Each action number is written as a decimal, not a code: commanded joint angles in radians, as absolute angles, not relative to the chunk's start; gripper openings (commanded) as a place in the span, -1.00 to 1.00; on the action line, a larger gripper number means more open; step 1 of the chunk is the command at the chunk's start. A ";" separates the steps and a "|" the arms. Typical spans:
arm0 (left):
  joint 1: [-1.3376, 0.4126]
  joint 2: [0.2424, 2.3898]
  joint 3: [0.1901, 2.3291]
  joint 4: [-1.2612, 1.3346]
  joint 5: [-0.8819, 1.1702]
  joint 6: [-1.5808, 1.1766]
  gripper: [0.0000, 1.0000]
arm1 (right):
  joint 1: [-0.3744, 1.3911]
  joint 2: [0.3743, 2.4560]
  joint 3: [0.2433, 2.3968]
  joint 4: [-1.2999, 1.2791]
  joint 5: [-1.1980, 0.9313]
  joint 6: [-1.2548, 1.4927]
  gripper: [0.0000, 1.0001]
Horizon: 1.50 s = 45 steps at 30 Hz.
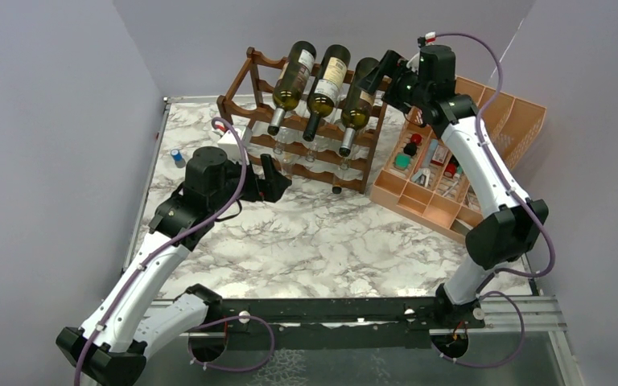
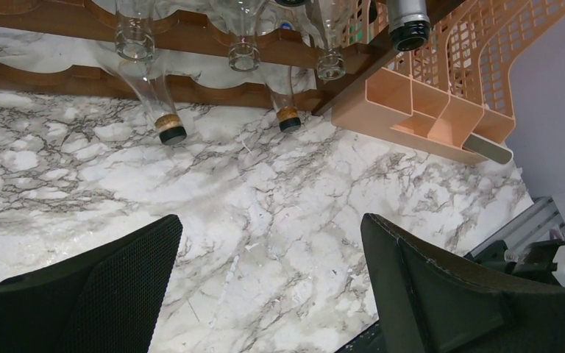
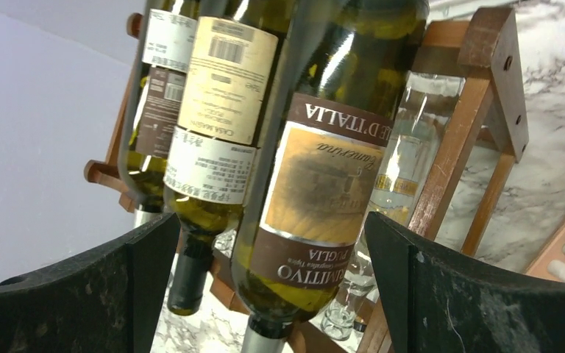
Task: Take the wine bottle off the wine rack
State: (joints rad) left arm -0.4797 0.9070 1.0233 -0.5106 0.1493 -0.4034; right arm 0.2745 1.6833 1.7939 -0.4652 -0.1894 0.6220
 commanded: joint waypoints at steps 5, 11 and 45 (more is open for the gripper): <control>-0.476 0.876 1.023 -0.482 0.177 -0.411 0.98 | 0.270 1.818 1.882 -0.507 -0.214 0.665 1.00; -0.476 0.867 1.015 -0.482 0.175 -0.416 0.98 | 0.270 1.850 1.878 -0.473 -0.259 0.719 0.99; -0.476 0.857 1.008 -0.482 0.160 -0.400 0.98 | 0.273 1.855 1.766 -0.404 -0.277 0.823 0.26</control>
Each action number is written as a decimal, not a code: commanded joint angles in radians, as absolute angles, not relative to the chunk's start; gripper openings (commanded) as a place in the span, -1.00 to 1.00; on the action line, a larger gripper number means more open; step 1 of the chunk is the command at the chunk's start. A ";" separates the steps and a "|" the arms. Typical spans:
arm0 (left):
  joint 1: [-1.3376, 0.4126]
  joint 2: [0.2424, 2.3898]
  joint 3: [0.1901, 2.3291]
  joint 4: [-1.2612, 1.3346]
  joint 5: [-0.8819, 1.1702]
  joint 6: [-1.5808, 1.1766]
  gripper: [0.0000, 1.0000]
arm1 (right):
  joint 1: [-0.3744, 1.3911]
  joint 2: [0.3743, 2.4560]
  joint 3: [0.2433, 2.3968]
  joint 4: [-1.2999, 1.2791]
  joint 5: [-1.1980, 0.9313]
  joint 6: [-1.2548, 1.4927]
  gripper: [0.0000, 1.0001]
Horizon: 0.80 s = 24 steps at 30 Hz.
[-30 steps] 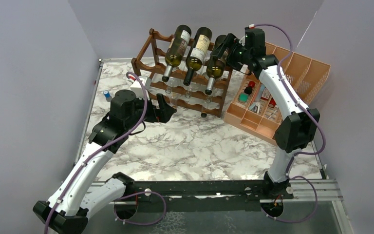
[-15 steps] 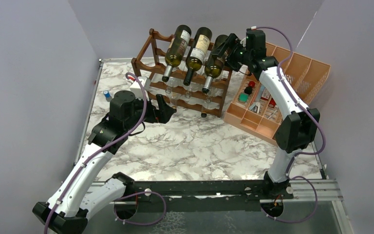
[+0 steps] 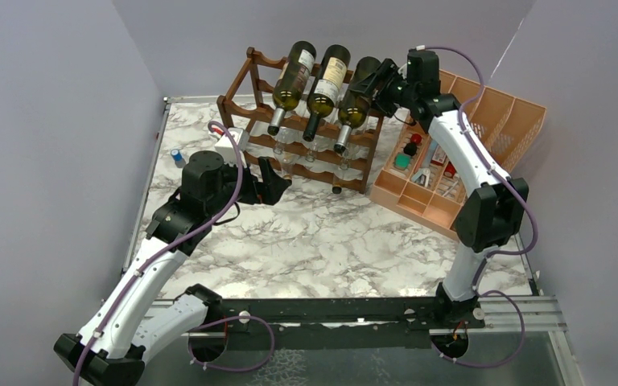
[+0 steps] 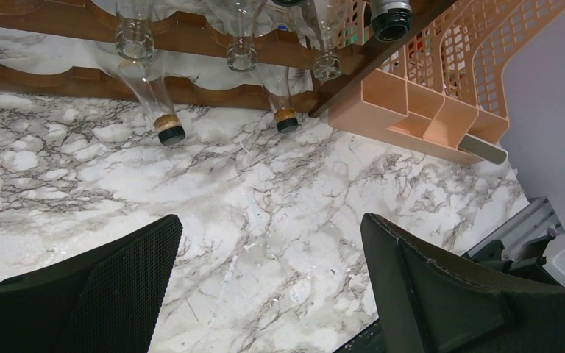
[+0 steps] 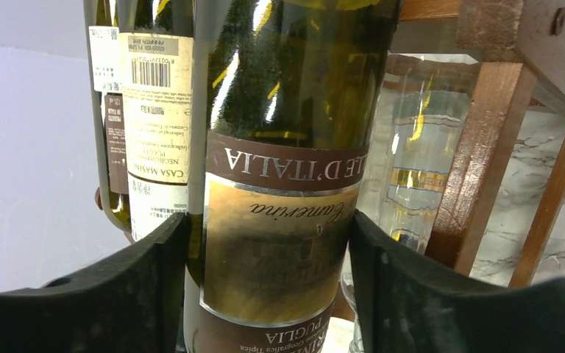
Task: Take the wine bottle off the wine rack
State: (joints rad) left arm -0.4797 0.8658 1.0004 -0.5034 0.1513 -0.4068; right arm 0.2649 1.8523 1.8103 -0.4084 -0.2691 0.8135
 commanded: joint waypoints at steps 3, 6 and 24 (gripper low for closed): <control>-0.476 0.856 1.006 -0.482 0.161 -0.399 0.98 | 0.272 1.825 1.746 -0.363 -0.292 0.846 0.12; -0.476 0.855 1.006 -0.483 0.163 -0.399 0.98 | 0.272 1.796 1.736 -0.339 -0.294 0.866 0.12; -0.475 0.875 1.023 -0.479 0.161 -0.363 0.98 | 0.268 1.616 1.529 -0.093 -0.371 1.040 0.14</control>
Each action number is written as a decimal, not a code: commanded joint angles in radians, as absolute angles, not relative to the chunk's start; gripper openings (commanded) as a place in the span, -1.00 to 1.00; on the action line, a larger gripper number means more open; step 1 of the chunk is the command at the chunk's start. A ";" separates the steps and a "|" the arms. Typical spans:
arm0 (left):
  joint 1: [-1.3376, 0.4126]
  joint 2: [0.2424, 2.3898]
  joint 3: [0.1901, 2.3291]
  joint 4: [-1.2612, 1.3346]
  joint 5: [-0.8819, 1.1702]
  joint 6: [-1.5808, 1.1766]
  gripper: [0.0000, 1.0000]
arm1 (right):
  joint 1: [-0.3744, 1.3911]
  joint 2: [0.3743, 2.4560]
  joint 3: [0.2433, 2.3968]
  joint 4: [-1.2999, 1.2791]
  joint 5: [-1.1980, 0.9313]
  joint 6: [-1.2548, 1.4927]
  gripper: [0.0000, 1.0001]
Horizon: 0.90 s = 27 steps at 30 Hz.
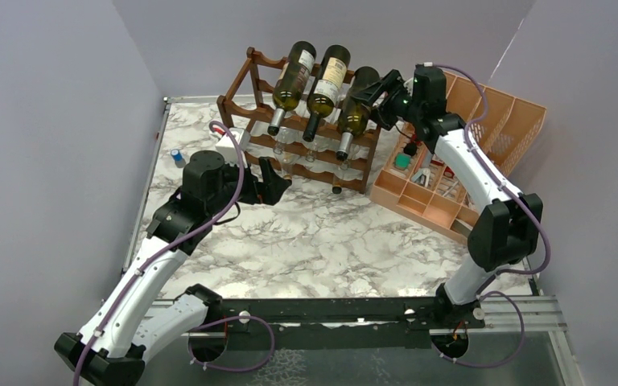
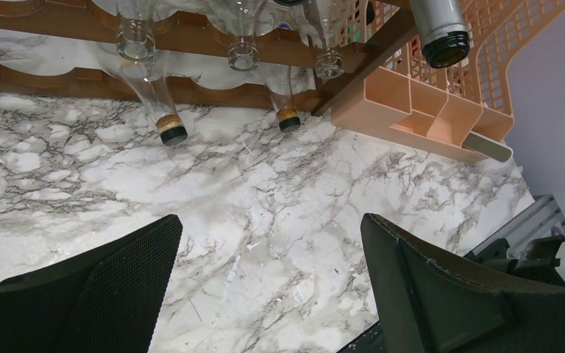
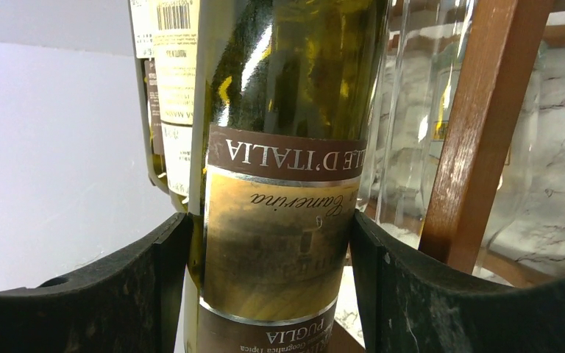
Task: Take the wine bottle off the wine rack
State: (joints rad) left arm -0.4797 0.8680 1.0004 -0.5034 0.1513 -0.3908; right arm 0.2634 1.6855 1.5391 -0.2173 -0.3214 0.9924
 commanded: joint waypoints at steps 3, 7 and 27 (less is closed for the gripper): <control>-0.476 0.884 1.028 -0.474 0.169 -0.347 0.98 | 0.268 1.608 1.522 -0.073 -0.382 1.044 0.14; -0.476 0.890 1.026 -0.442 0.203 -0.310 0.98 | 0.268 1.600 1.520 -0.057 -0.384 1.064 0.14; -0.480 0.756 0.834 -0.067 0.582 0.149 0.98 | 0.267 1.385 1.412 -0.121 -0.529 1.098 0.13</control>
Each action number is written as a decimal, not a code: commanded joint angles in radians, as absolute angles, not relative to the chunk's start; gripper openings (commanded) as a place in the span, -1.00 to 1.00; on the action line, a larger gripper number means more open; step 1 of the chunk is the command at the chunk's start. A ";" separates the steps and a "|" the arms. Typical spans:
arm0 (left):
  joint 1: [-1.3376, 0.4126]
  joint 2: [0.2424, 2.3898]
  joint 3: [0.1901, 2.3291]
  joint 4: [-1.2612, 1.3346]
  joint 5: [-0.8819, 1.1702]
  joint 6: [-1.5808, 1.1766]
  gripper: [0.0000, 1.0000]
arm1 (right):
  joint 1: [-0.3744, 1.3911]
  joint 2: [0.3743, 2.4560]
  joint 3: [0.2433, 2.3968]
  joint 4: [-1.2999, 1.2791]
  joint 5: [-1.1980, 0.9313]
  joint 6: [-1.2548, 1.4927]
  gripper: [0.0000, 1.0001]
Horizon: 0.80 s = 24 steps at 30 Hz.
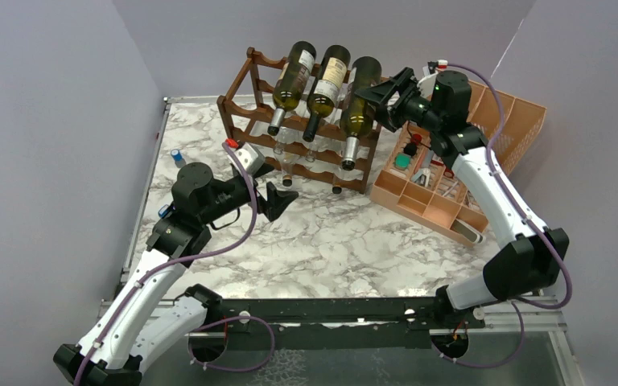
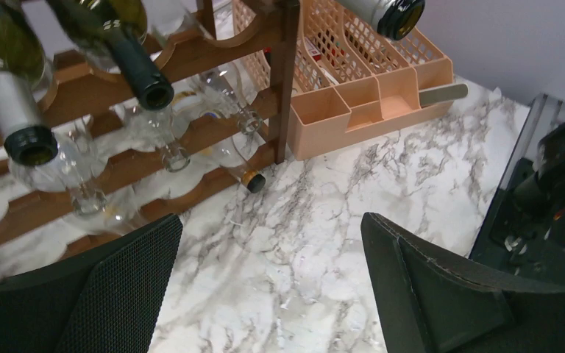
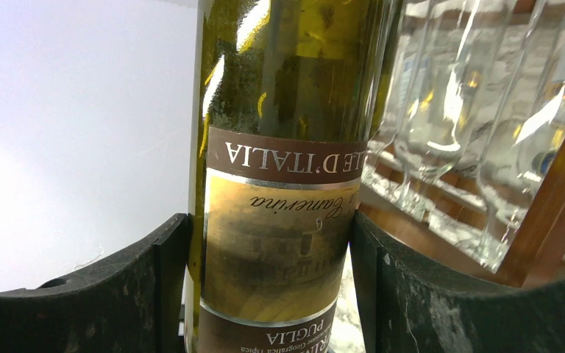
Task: Take the wine bottle off the wine rack
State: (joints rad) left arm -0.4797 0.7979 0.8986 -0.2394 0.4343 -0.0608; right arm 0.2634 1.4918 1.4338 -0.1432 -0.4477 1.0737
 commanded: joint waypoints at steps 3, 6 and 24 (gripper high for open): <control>-0.489 0.751 0.793 0.033 0.609 0.243 0.96 | 0.267 1.330 1.380 -0.155 -0.535 1.104 0.12; -0.539 0.787 0.804 0.092 0.624 0.366 0.96 | 0.267 1.300 1.371 -0.195 -0.552 1.101 0.12; -0.930 1.118 0.848 0.510 0.411 1.045 0.89 | 0.267 1.249 1.320 -0.237 -0.678 1.187 0.11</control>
State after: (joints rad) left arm -0.8997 1.0809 0.8032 0.3893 0.4435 0.9085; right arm 0.2634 1.3075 1.3098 -0.2935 -0.6083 1.1519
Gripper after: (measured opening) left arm 0.951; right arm 0.714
